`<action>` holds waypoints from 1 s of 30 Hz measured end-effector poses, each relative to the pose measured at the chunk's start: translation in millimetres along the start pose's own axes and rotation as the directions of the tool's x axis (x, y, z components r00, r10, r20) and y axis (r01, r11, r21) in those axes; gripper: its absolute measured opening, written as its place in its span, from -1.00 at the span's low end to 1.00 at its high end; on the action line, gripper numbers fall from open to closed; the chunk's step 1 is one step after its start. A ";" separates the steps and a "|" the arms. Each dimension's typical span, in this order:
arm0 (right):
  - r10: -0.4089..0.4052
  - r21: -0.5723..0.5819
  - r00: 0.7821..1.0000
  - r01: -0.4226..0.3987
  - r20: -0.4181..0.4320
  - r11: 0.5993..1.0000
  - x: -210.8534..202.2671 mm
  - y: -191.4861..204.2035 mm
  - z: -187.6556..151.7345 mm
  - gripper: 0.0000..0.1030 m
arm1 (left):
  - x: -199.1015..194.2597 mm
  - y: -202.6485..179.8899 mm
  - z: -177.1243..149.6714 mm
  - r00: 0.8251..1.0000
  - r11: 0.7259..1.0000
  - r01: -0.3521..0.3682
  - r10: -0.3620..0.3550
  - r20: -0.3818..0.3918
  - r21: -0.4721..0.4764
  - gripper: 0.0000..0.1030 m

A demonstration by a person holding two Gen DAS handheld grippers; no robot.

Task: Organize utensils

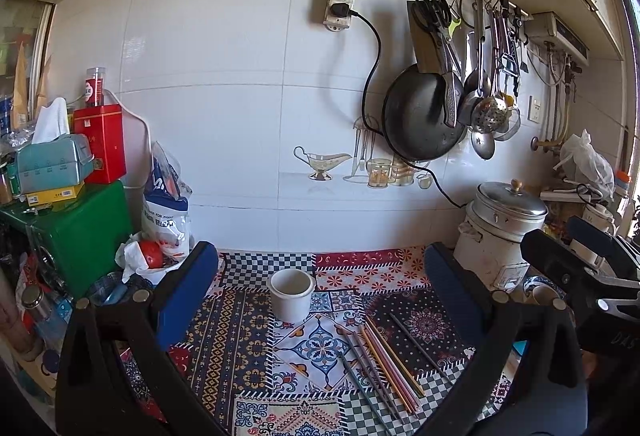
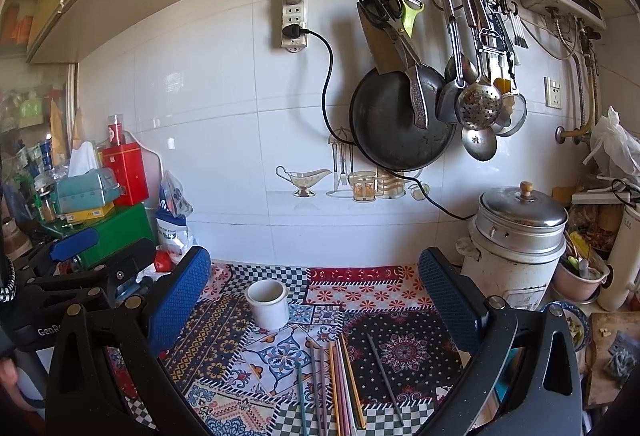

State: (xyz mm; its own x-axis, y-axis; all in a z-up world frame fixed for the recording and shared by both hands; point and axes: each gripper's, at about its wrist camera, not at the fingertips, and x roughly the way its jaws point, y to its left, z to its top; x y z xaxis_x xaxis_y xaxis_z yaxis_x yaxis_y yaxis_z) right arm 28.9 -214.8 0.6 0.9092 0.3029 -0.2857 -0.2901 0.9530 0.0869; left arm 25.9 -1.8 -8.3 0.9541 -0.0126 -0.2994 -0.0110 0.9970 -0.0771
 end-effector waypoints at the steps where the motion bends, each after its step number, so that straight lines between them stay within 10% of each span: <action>1: -0.001 0.001 1.000 0.001 -0.002 1.000 0.4 0.2 0.1 1.00 | 0.6 0.1 0.5 1.000 1.000 -0.001 0.001 0.000 0.001 1.00; 19: -0.023 0.005 0.988 0.024 -0.153 1.000 49.3 -24.4 -15.0 1.00 | 66.9 -0.2 -13.4 0.988 0.999 -0.048 0.046 -0.147 -0.006 1.00; 30: -0.109 -0.006 0.891 0.118 -0.440 0.993 118.8 -79.9 -70.7 1.00 | 152.9 -1.2 -57.0 0.929 0.997 -0.076 0.076 -0.362 0.014 1.00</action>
State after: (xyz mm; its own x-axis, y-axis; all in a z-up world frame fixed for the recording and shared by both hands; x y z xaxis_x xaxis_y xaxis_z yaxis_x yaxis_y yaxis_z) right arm 139.0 -255.2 -107.9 0.7107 0.1646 -0.6839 -0.1826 0.9821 0.0466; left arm 154.7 -9.3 -108.2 0.7775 0.0360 -0.6278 -0.0792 0.9960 -0.0410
